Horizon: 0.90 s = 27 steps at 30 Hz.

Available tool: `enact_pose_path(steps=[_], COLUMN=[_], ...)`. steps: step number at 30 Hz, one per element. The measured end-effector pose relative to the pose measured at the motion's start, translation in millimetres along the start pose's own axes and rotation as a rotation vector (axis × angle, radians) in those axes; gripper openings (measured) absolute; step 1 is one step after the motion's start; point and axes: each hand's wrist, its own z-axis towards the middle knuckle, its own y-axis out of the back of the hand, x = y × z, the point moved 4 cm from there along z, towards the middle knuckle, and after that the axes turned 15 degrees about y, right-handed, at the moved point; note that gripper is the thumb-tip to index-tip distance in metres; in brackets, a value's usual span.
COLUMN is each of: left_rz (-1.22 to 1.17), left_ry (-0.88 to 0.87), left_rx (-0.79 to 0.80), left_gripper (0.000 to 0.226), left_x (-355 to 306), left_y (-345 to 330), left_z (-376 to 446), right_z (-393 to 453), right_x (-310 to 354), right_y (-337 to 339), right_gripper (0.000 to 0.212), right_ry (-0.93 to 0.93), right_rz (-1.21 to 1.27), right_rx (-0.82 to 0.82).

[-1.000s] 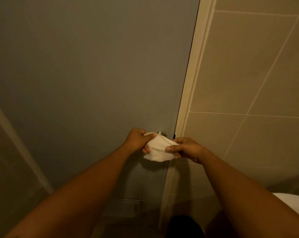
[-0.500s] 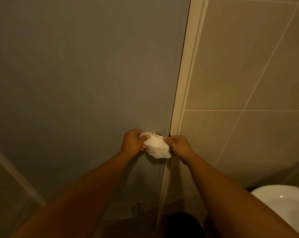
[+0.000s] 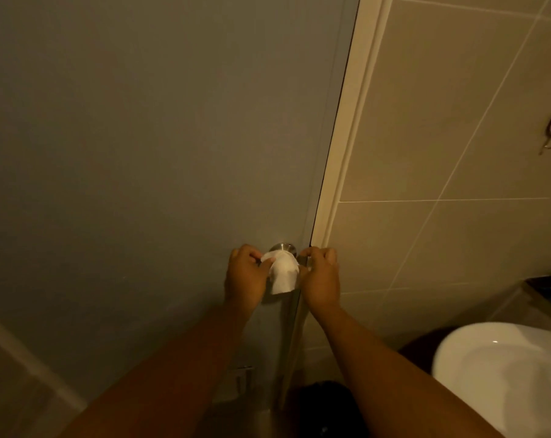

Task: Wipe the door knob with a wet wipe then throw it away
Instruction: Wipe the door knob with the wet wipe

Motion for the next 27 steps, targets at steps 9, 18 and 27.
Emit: enact_pose_path(steps=[9,18,27], left_rz=[0.174,0.224,0.662], left_ry=[-0.202,-0.545,-1.484], left_rx=[0.135,-0.029,-0.353], left_gripper=[0.011,0.016,0.027], left_x=[3.8,-55.2,-139.5], left_y=[-3.7,55.0,88.9], left_z=[1.9,-3.4,-4.6], right_z=[0.5,-6.3,-7.4], right_x=[11.8,8.6,10.1], right_y=[-3.1,-20.6,-38.0], right_gripper=[0.014,0.058,0.042], right_ry=[0.067,0.162,0.277], right_rz=[0.106,0.144,-0.187], right_rx=[0.036,0.079,0.206])
